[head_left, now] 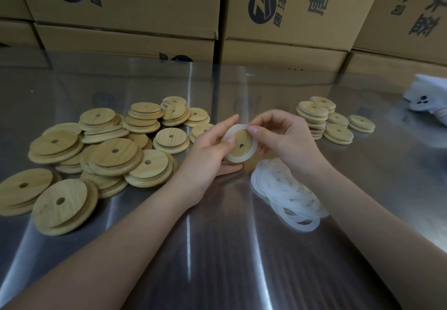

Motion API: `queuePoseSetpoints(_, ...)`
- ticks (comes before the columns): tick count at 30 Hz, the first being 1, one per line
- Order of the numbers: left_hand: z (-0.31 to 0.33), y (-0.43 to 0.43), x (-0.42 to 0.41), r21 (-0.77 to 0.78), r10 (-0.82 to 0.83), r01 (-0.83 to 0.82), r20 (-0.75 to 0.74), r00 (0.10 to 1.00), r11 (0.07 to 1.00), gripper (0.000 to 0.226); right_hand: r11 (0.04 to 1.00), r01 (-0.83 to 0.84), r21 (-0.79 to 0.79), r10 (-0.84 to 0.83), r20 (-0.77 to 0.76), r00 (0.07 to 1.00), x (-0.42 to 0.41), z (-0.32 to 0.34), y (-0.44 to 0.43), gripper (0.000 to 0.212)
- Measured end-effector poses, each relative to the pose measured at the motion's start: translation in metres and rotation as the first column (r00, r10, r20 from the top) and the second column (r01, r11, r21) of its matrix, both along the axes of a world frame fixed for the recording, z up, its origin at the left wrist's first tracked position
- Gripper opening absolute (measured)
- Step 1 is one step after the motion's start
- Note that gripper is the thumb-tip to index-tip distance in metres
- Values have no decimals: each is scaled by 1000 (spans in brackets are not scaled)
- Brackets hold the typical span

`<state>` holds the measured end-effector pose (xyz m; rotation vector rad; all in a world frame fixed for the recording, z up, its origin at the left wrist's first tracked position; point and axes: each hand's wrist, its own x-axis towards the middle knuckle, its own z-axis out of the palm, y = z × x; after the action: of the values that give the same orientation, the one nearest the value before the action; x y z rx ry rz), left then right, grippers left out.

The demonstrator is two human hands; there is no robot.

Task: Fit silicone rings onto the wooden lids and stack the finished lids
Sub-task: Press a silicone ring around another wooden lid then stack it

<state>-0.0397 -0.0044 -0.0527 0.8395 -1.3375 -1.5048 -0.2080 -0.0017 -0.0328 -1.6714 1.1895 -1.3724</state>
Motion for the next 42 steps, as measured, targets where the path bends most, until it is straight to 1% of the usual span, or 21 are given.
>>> queuePoseSetpoints(3,1,2,-1,-34,20,-20,7,1000,999,36,1000,17,-11,-17,-16,1000,0,0,0,10)
queuePoseSetpoints(7,0,5,-1,-143,70,-65,31,997,988,31,999,29,-26,-30,-30,999,0,0,0,10)
queuePoseSetpoints(11,1,8,3,-257,98,-85,40,994,963,14,999,32,-40,-34,-30,999,0,1,1,12)
queuePoseSetpoints(13,2,9,3,-293,104,-89,37,994,952,11,999,31,-43,-32,-26,999,1,1,1,13)
queuePoseSetpoints(17,3,10,3,-317,124,-104,42,991,943,11,999,32,-44,-33,-26,999,1,2,2,12)
queuePoseSetpoints(22,5,10,0,-346,187,-164,34,982,924,18,999,36,-40,-36,-20,999,1,2,2,10)
queuePoseSetpoints(25,6,11,-2,-328,227,-204,35,973,923,21,998,47,-46,-48,-31,998,1,3,2,15)
queuePoseSetpoints(29,6,11,-2,-339,271,-235,62,961,911,21,997,58,-50,-60,-29,998,1,3,1,19)
queuePoseSetpoints(32,6,11,-1,-338,281,-243,70,957,909,20,998,57,-41,-57,-15,998,1,4,2,20)
queuePoseSetpoints(37,5,14,1,-355,303,-264,58,951,897,15,999,41,-4,-41,15,999,1,9,4,14)
queuePoseSetpoints(40,5,15,2,-386,267,-230,44,963,893,10,999,38,12,-38,25,999,0,11,5,13)
queuePoseSetpoints(42,4,14,3,-419,270,-219,67,960,881,17,999,35,22,-36,31,999,-1,11,6,11)
